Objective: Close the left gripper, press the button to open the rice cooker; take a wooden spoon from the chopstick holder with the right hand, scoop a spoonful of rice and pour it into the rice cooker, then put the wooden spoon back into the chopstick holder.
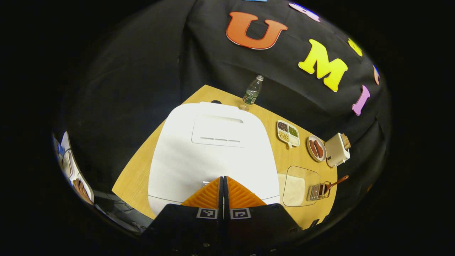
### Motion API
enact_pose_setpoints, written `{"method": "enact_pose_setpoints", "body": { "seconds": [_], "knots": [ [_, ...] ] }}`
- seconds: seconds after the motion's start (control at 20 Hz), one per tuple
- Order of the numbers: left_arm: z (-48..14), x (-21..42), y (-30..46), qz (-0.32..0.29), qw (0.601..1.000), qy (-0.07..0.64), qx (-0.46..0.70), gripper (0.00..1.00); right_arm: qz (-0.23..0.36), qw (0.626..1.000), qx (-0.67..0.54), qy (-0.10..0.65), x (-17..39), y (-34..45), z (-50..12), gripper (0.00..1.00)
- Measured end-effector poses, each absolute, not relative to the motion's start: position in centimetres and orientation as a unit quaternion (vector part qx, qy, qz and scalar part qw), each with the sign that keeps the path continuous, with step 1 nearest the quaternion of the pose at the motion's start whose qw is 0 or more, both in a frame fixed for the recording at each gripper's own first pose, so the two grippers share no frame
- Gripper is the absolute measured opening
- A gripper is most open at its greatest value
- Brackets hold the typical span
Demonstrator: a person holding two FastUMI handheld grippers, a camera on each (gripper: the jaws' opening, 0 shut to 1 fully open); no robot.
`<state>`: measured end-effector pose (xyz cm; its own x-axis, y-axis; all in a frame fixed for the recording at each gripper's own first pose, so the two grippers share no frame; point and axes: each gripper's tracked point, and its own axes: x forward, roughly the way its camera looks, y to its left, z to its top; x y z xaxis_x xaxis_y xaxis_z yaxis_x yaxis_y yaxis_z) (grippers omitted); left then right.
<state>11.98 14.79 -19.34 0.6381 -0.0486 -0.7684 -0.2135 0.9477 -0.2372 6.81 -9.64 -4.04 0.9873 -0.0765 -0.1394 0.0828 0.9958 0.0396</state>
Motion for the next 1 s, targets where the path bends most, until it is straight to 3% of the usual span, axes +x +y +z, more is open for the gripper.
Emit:
{"method": "enact_pose_setpoints", "body": {
  "seconds": [0.65,1.0],
  "knots": [
    [-21.0,11.4,14.9,0.048,0.898,0.422,-0.117,0.0,-0.027,0.996,0.024,0.077,7.2,-8.3,-4.5,1.0],
    [-15.8,13.1,15.6,0.056,0.932,0.337,-0.12,0.0,-0.022,0.997,0.021,0.07,6.6,-7.9,-3.9,1.0]
  ]
}}
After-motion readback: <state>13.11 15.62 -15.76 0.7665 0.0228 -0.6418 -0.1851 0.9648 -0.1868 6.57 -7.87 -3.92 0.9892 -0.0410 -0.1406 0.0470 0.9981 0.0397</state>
